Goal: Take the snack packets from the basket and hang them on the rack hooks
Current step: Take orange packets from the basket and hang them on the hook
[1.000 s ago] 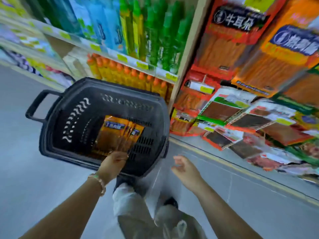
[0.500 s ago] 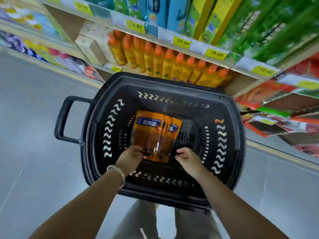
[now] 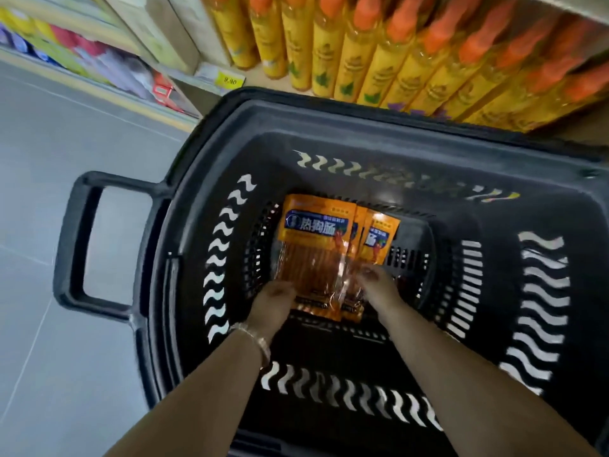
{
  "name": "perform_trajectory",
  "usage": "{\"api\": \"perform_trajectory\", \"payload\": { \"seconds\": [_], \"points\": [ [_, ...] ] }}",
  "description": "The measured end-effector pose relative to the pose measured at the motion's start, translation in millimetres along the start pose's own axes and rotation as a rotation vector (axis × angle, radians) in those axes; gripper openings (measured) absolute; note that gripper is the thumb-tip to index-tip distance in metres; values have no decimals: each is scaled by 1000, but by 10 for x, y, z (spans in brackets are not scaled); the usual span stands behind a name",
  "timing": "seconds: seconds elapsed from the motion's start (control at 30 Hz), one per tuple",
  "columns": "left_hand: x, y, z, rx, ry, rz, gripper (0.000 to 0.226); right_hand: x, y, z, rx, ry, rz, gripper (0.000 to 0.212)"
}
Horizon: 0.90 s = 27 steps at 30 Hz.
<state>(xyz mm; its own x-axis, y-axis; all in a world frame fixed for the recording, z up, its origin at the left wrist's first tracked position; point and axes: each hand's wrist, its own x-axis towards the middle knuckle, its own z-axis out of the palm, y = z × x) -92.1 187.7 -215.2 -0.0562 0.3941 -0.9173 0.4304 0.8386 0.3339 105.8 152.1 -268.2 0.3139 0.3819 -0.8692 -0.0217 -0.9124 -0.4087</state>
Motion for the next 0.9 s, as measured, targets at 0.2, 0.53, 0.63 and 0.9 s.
{"api": "perform_trajectory", "payload": {
  "seconds": [0.2,0.53,0.63,0.9],
  "points": [
    [233,72,-38,-74,13,-83,26,267,-93,386,-16,40,-16,37],
    [158,56,8,-123,90,-41,19,309,-209,674,140,83,3,19],
    [133,93,-40,-70,149,11,21,222,-206,577,187,38,-9,12],
    [56,160,-49,-102,47,-35,63,-206,-147,-70,473,-94,-126,10]
  ]
}}
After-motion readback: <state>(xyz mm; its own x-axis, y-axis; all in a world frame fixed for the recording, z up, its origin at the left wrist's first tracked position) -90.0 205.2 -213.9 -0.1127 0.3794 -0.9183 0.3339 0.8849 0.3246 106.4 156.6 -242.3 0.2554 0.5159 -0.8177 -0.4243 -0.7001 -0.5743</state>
